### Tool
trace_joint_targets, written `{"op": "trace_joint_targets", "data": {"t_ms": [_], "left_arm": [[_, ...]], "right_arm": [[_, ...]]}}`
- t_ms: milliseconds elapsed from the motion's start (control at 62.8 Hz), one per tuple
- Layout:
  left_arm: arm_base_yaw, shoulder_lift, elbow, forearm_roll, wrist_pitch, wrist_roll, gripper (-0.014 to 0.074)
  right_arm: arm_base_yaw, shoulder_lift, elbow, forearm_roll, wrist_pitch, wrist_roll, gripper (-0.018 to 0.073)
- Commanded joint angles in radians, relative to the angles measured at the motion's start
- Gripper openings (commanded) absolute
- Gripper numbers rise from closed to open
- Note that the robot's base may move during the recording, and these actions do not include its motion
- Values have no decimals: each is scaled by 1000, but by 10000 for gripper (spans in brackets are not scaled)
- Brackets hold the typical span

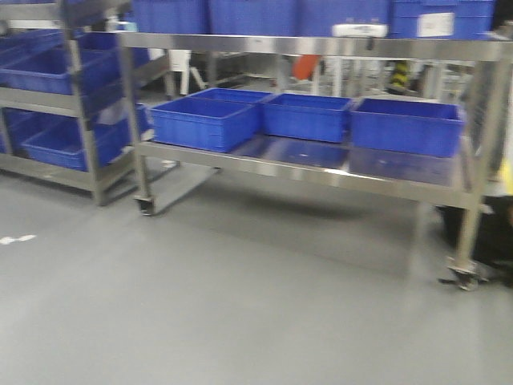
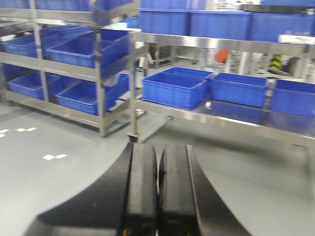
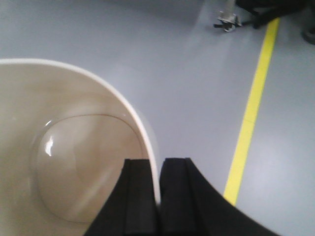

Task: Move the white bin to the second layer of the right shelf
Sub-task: 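Drive along the aisle past the racks of blue bins, then drive toward the windows alongside the blue-bin racks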

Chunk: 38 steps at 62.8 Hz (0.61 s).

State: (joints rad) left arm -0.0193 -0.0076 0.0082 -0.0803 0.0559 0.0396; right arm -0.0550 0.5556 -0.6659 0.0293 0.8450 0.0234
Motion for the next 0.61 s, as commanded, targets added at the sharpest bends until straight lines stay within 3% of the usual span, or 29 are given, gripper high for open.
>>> {"op": "trace_joint_targets", "data": {"t_ms": [0,589], "left_arm": [[-6,-15,27,-5,-82,-5,85],[-6,-15,27,-5,-82,-5,85]], "right_arm": [[-7,3,-30,5,-80,-4,49],[-7,3,-30,5,-80,-4,49]]}}
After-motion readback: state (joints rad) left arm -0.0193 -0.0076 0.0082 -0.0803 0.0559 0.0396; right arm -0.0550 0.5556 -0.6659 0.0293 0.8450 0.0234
